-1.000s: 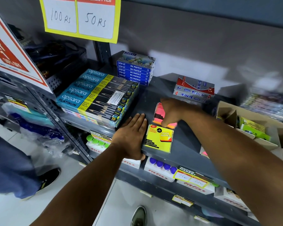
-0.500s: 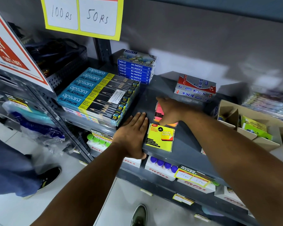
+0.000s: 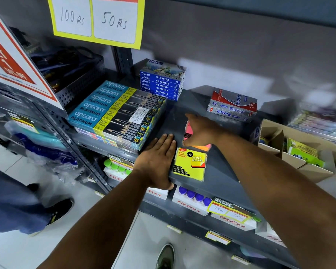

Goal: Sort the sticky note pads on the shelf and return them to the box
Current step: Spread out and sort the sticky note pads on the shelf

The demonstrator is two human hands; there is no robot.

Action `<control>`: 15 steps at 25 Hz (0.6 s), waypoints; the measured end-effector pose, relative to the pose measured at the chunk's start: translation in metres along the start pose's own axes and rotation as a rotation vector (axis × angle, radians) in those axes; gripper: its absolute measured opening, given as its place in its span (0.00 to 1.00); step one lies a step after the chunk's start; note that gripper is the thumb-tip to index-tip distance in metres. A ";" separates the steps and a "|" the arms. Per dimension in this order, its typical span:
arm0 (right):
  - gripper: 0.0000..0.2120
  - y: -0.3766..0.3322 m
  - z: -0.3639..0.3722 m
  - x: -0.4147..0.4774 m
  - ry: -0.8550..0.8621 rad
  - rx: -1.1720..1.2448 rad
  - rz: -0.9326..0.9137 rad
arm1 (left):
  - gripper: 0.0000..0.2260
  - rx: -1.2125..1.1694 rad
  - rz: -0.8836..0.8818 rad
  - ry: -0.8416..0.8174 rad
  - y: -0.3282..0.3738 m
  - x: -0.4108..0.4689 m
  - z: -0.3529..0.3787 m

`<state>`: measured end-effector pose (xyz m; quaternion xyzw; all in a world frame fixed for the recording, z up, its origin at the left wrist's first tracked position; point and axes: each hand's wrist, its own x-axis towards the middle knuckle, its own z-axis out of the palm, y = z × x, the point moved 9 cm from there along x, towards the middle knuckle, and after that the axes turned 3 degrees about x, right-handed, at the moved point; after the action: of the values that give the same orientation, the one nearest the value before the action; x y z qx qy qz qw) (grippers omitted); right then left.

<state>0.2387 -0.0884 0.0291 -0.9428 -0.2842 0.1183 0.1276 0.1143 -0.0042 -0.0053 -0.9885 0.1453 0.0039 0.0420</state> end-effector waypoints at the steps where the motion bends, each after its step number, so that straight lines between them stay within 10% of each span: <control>1: 0.49 0.001 0.000 0.000 -0.004 0.018 -0.001 | 0.54 0.000 0.000 -0.001 0.000 0.000 0.000; 11: 0.58 0.009 0.000 -0.003 -0.128 -0.071 0.054 | 0.55 0.005 -0.004 -0.004 0.000 0.000 0.000; 15: 0.38 0.011 -0.008 -0.009 -0.131 -0.032 0.064 | 0.55 -0.001 -0.005 -0.006 0.000 0.000 0.000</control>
<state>0.2396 -0.1032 0.0349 -0.9436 -0.2637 0.1791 0.0897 0.1147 -0.0042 -0.0055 -0.9889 0.1425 0.0067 0.0417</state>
